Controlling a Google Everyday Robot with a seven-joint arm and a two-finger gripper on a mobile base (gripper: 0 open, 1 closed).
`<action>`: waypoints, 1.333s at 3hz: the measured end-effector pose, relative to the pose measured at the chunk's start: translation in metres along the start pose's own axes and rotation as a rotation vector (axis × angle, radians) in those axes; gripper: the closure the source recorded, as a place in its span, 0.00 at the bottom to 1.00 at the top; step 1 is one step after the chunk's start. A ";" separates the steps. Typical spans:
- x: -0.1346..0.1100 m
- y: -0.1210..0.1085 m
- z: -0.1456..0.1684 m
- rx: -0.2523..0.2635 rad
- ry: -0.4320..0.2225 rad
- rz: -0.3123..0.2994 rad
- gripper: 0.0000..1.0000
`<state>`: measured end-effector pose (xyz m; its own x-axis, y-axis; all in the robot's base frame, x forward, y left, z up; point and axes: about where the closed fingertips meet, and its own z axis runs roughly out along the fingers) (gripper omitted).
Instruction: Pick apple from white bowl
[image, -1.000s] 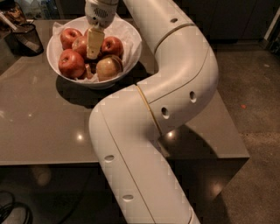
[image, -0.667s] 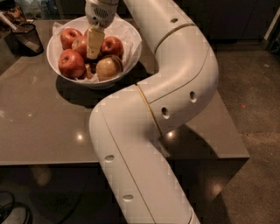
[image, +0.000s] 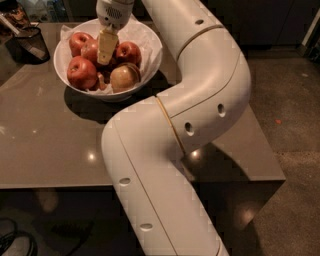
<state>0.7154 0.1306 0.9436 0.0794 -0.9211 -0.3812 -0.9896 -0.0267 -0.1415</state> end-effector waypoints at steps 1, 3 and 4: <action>0.017 -0.010 -0.020 0.065 0.006 0.071 1.00; 0.048 -0.014 -0.039 0.108 0.013 0.183 1.00; 0.047 -0.014 -0.039 0.108 0.012 0.182 0.87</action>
Offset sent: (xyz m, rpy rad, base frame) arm -0.0401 -0.0964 -0.0105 0.0103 0.0054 -0.3075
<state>0.7283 0.0725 0.9631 -0.1014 -0.9116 -0.3984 -0.9688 0.1815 -0.1686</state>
